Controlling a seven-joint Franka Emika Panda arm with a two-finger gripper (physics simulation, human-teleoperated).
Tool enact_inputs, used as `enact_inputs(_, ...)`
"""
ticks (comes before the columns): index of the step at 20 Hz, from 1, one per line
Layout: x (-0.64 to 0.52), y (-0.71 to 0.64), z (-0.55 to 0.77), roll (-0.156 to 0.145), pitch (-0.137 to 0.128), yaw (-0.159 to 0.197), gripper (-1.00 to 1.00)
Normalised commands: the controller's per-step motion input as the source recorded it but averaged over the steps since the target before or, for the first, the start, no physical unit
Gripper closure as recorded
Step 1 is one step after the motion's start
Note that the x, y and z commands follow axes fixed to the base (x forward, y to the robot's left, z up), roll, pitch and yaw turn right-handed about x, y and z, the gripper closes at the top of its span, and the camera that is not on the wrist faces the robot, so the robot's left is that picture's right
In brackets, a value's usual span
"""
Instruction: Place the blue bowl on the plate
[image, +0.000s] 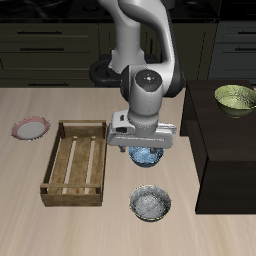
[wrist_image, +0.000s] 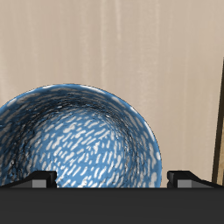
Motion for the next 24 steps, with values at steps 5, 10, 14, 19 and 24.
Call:
enact_inputs(5,-0.1,0.07,-0.19,0.009,-0.013,0.034,1.0)
enact_inputs(10,-0.03,-0.02,-0.02,0.018,0.025,-0.048,1.0)
enact_inputs(14,-0.07,-0.04,0.1,0.014,-0.016,-0.037,1.0)
enact_inputs(19,-0.11,0.12,0.23,0.05,-0.033,-0.007,1.0)
enact_inputs(24,-0.11,0.01,0.3,0.016,-0.047,-0.004,1.0)
